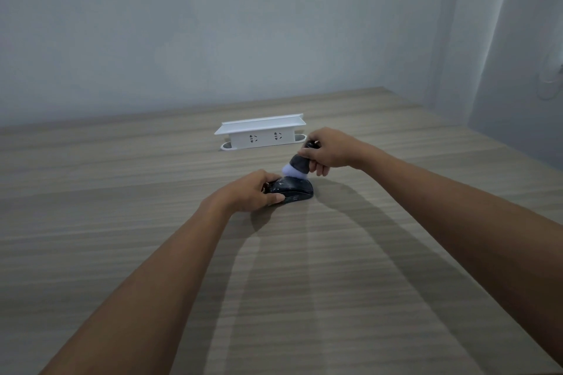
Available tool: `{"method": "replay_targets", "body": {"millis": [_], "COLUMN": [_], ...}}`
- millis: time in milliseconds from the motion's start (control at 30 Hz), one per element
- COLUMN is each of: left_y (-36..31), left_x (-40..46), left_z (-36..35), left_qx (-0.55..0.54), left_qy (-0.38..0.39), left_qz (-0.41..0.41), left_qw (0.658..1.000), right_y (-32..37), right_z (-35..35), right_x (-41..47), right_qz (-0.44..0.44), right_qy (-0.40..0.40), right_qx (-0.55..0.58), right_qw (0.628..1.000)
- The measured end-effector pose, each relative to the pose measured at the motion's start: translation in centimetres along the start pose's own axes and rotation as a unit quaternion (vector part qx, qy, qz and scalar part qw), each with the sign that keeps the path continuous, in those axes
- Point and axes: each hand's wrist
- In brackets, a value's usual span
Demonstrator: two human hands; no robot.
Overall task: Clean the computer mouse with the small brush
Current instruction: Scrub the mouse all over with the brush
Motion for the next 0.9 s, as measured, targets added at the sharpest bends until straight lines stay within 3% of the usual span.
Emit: {"method": "replay_targets", "body": {"millis": [267, 500, 700, 900], "left_y": [-0.1, 0.2, 0.2, 0.1], "left_x": [0.0, 0.1, -0.1, -0.2], "left_z": [-0.1, -0.4, -0.9, -1.0], "left_qx": [0.0, -0.012, -0.019, -0.021], "left_qy": [-0.005, -0.023, -0.051, -0.069], "left_qz": [0.006, 0.023, 0.028, 0.033], "left_qw": [1.0, 0.999, 0.998, 0.997], "right_y": [0.8, 2.3, 0.9, 0.7], "right_z": [0.4, -0.3, -0.3, -0.5], "right_x": [-0.3, -0.6, -1.0, -1.4], "right_qz": [-0.046, -0.057, -0.063, -0.044], "right_qy": [-0.002, 0.027, -0.027, -0.021], "right_qx": [-0.093, 0.016, -0.052, 0.014], "right_qw": [0.995, 0.998, 0.996, 0.999]}}
Point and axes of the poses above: each hand's wrist, its own x-axis towards the middle knuckle, its own z-axis out of the back of the hand, y = z × x, and after that the axes turned 8 degrees about -z, right-handed
